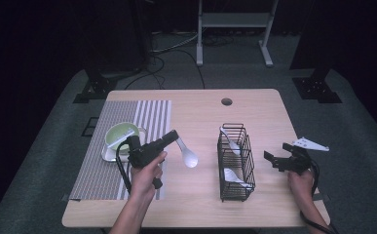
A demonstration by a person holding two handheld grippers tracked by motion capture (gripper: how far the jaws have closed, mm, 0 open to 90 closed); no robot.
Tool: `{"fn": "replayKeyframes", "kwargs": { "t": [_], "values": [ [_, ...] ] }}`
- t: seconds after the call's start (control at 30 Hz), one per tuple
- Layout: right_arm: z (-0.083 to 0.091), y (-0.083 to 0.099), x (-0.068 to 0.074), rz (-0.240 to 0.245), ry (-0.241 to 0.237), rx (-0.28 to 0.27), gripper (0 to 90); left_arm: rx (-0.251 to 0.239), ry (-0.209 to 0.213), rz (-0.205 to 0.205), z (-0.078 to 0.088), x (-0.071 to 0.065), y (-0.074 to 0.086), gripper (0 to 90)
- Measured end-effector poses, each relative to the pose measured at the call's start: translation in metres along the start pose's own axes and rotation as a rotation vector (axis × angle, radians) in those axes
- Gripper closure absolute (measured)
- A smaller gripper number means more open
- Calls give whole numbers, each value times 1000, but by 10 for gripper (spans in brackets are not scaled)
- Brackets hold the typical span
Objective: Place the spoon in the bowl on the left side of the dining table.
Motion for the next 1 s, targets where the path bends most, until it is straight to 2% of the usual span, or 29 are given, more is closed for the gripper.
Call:
{"fn": "replayKeyframes", "kwargs": {
  "t": [0.17, 0.6, 0.8, 1.0],
  "values": [
    [-1, 0, 0, 10, 2, 4, 0, -26, -26, 14, 8, 10, -6, 848],
    [-2, 1, 1, 15, 8, 13, 0, -63, -54, 37, 21, 28, -16, 847],
    [-2, 1, 2, 20, 7, 15, 0, -59, -76, 19, 25, 35, -24, 848],
    [-3, 1, 2, 27, 9, 21, 0, -90, -96, 20, 30, 41, -34, 848]
  ]
}}
Point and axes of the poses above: each handheld gripper's, and its own axes: z roughly backward along the jaws, y roughly out of its underside, x roughly to its left, the point moved 5 cm from there along -z, roughly forward along the jaws, and after that the axes turned 10 degrees about -x, right-handed, at the moved point
